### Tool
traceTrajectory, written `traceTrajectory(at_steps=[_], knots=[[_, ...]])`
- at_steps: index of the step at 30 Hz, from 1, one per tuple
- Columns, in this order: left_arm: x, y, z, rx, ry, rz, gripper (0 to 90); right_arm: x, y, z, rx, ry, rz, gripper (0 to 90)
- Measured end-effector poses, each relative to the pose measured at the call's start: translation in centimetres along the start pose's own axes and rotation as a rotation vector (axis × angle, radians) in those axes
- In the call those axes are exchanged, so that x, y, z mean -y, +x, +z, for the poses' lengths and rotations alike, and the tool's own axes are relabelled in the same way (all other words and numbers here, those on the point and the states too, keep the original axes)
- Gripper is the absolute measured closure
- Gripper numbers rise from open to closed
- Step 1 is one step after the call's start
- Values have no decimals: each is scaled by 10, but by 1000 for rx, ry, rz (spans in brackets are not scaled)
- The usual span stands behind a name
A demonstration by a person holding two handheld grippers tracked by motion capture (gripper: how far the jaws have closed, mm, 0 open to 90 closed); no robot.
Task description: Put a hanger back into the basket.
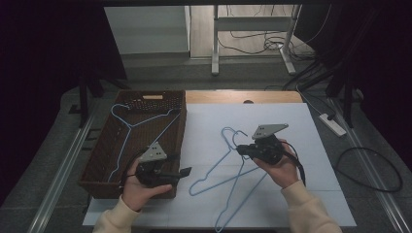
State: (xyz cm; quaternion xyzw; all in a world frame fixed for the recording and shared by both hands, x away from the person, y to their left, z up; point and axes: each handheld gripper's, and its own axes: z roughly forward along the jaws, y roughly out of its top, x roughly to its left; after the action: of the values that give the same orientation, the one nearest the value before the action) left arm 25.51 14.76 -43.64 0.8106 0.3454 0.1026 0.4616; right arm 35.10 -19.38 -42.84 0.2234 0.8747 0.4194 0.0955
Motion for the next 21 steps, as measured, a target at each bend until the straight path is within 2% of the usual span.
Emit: traceTrajectory(at_steps=[2,12,18,21], knots=[[-2,-4,4,10,6,9,296,0,1,-5,-12,-30,0,866],[-14,-23,27,67,40,35,296,-4,8,-17,-33,-99,-1,866],[-18,-31,41,99,64,41,292,-6,9,-20,-40,-128,14,865],[-18,-34,49,118,77,32,292,-7,9,-21,-29,-141,30,866]])
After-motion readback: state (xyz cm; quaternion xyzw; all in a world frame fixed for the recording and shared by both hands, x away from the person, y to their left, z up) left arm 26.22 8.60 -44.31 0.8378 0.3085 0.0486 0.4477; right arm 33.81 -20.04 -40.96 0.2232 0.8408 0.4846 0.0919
